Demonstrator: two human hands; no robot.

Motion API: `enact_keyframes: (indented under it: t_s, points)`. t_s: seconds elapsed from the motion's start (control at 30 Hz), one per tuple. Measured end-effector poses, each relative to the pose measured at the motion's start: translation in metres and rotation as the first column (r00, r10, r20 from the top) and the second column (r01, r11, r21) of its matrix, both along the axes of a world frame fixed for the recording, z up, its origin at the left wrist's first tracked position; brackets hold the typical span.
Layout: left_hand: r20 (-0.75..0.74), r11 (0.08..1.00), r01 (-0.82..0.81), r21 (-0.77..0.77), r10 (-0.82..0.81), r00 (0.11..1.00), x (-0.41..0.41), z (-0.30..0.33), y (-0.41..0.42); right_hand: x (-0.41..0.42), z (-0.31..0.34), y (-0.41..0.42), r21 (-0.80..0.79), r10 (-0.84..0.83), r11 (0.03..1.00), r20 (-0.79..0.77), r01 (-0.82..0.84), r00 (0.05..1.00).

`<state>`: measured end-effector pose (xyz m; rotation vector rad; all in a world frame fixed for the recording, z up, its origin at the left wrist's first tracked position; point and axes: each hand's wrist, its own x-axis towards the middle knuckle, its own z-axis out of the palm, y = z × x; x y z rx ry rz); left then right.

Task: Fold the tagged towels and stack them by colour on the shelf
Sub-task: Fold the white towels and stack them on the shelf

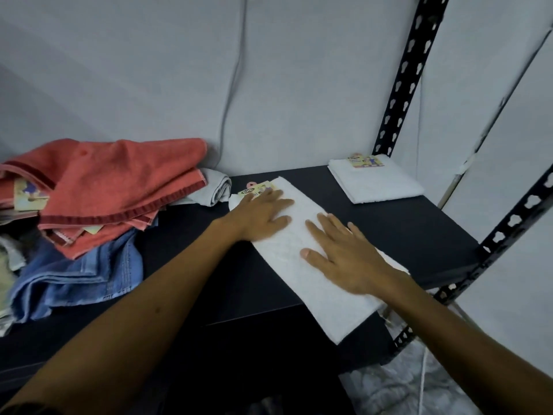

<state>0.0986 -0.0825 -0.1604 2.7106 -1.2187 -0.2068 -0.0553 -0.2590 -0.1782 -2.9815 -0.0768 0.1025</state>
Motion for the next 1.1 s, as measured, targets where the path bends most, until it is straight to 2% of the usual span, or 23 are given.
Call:
enact_keyframes:
  t_s: [0.1, 0.17, 0.23, 0.33, 0.4, 0.5, 0.57, 0.63, 0.7, 0.83, 1.1]
  points:
    - [0.143, 0.997, -0.005, 0.081, -0.006, 0.99, -0.013, 0.004, 0.003, -0.002, 0.008, -0.036, 0.103, 0.128, 0.986, 0.034, -0.131, 0.991]
    - [0.24, 0.993, -0.021, 0.114, -0.007, 0.971, -0.024, 0.009, 0.013, -0.001, 0.013, -0.057, 0.187, 0.138, 0.97, 0.09, -0.153, 0.986]
    - [0.32, 0.988, -0.076, 0.136, 0.029, 0.947, -0.035, 0.009, 0.027, 0.004, 0.017, -0.068, 0.13, 0.097, 0.985, 0.133, -0.114, 0.986]
    - [0.415, 0.97, -0.197, 0.143, 0.122, 0.902, -0.051, 0.001, 0.045, 0.012, 0.025, -0.051, -0.061, -0.023, 0.997, 0.196, 0.036, 0.98]
    - [0.379, 0.966, -0.243, 0.091, 0.193, 0.905, -0.056, -0.004, 0.054, 0.012, 0.029, -0.018, 0.004, -0.091, 0.996, 0.227, 0.092, 0.97]
    - [0.229, 0.966, -0.257, -0.009, 0.252, 0.94, -0.056, -0.011, 0.064, 0.017, 0.028, 0.037, 0.133, -0.068, 0.99, 0.175, 0.045, 0.982]
    - [0.122, 0.966, -0.257, 0.035, 0.251, 0.96, -0.058, -0.016, 0.071, 0.024, 0.022, 0.064, 0.116, -0.008, 0.993, 0.09, -0.002, 0.996]
    - [0.086, 0.965, -0.255, 0.063, 0.25, 0.964, -0.061, -0.018, 0.078, 0.029, 0.014, 0.076, 0.046, 0.051, 0.998, 0.011, -0.052, 0.999]
    - [0.081, 0.963, -0.263, 0.053, 0.259, 0.963, -0.061, -0.019, 0.084, 0.03, 0.007, 0.074, -0.023, 0.082, 0.996, -0.029, -0.082, 0.996]
    - [0.096, 0.958, -0.278, 0.065, 0.271, 0.958, -0.061, -0.021, 0.085, 0.024, 0.004, 0.054, -0.054, 0.052, 0.997, -0.067, -0.056, 0.996]
    - [0.072, 0.948, -0.309, 0.074, 0.304, 0.95, -0.063, -0.022, 0.084, 0.003, 0.01, -0.014, -0.047, -0.151, 0.988, -0.111, 0.147, 0.982]
